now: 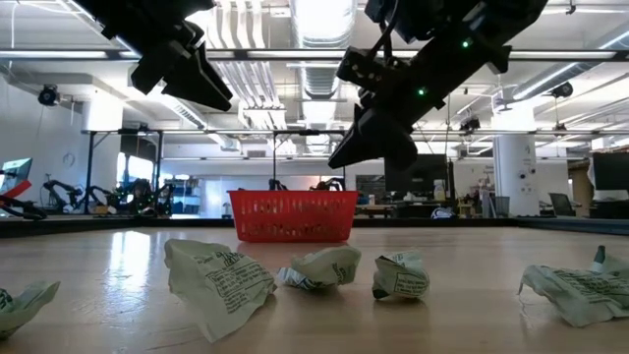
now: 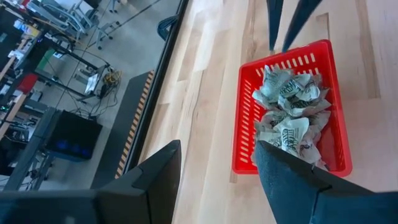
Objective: Pick and place items into bin
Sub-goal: Put the stevia packet into the red bin
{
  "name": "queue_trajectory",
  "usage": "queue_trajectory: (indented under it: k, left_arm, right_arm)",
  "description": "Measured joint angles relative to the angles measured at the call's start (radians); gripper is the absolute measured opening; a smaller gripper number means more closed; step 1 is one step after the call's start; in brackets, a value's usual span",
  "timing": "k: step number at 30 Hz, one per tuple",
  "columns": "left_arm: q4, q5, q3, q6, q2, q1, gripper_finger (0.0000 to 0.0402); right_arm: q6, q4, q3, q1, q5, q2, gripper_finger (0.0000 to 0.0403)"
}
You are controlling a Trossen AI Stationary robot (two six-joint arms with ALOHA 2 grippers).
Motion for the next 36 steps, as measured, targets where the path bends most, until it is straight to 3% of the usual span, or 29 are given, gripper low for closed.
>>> queue_trajectory:
  k: [6,8,12,16,24,36]
  left_arm:
    - [-0.002,0.046,0.0,-0.001,0.0,0.0,0.019]
    - [-0.008,0.17,0.0,-0.002,0.0,0.0,0.019]
    - [-0.006,0.524,-0.001,-0.004,0.0,-0.001,0.019]
    - [0.04,0.806,-0.001,-0.044,0.014,-0.011,0.019]
    - [0.267,0.938,0.002,-0.052,0.185,-0.097,0.019]
    - [0.562,1.181,0.033,-0.052,0.464,-0.155,0.0189]
  right_arm:
    - [0.014,-0.002,0.003,0.0,0.001,-0.002,0.0109]
    - [0.008,-0.002,0.003,0.005,-0.004,-0.012,0.0124]
    - [-0.038,-0.003,0.004,0.029,-0.039,-0.044,0.014]
    - [-0.063,-0.034,0.004,0.046,-0.125,-0.092,0.0143]
    - [0.033,-0.161,0.004,0.056,-0.257,-0.18,0.0129]
    - [0.112,-0.257,0.004,0.094,-0.294,-0.198,0.0126]
